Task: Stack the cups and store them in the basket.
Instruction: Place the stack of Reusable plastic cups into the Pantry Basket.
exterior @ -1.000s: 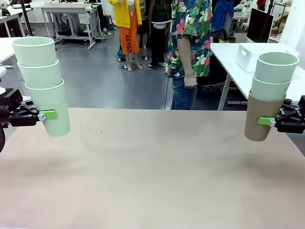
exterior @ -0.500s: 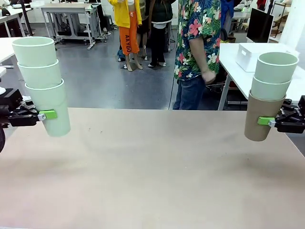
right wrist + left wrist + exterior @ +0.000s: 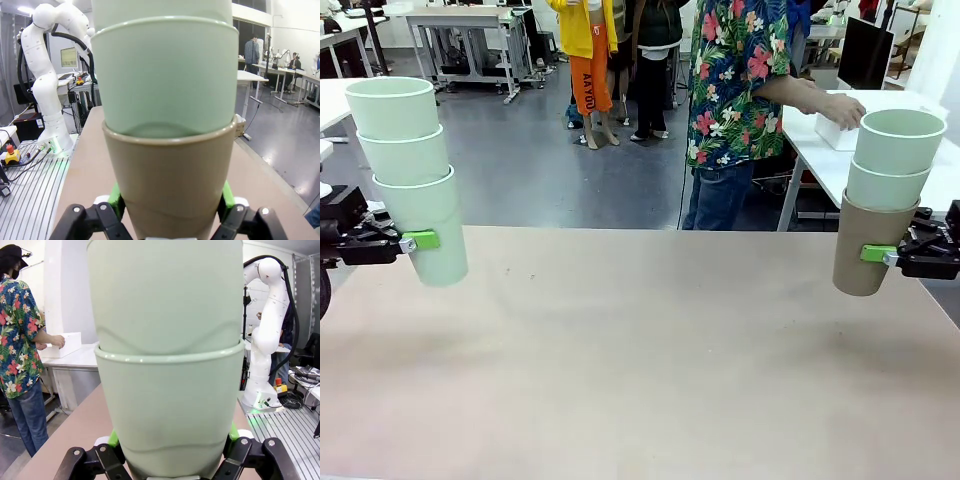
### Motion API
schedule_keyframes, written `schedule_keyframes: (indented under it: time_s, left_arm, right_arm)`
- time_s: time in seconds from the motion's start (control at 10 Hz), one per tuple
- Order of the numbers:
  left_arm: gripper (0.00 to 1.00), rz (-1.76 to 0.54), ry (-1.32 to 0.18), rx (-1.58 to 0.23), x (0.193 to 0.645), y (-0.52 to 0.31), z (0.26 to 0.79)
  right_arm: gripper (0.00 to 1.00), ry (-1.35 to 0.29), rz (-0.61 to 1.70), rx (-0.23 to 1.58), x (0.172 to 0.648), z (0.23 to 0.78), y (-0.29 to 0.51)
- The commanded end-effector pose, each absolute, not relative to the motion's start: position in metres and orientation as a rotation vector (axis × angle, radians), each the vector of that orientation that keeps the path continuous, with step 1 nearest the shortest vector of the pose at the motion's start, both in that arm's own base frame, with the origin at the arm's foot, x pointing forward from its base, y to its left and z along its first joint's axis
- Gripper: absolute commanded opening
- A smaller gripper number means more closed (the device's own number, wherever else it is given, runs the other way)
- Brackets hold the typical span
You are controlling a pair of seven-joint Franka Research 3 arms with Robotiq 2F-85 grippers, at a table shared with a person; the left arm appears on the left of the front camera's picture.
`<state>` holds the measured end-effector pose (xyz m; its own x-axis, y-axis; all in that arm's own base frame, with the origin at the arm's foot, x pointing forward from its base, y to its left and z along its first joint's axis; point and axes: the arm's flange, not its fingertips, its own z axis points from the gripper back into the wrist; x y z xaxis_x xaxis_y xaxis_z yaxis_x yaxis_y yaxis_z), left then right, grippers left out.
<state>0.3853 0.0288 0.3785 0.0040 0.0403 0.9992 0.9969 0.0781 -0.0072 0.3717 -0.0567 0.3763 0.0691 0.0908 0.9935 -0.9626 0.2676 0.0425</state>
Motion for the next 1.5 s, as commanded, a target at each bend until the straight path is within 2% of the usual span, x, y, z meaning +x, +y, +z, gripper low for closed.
schedule_keyframes:
  time_s: [0.0,1.4]
  left_arm:
    - [0.86,-1.146,-1.283,-1.192,0.3826,0.0312,0.3808]
    - [0.86,-1.146,-1.283,-1.192,0.3826,0.0312,0.3808]
  right_arm:
    - [0.87,-1.226,1.026,0.967,0.3715,0.3800,-0.0558]
    - [0.87,-1.226,1.026,0.967,0.3715,0.3800,-0.0558]
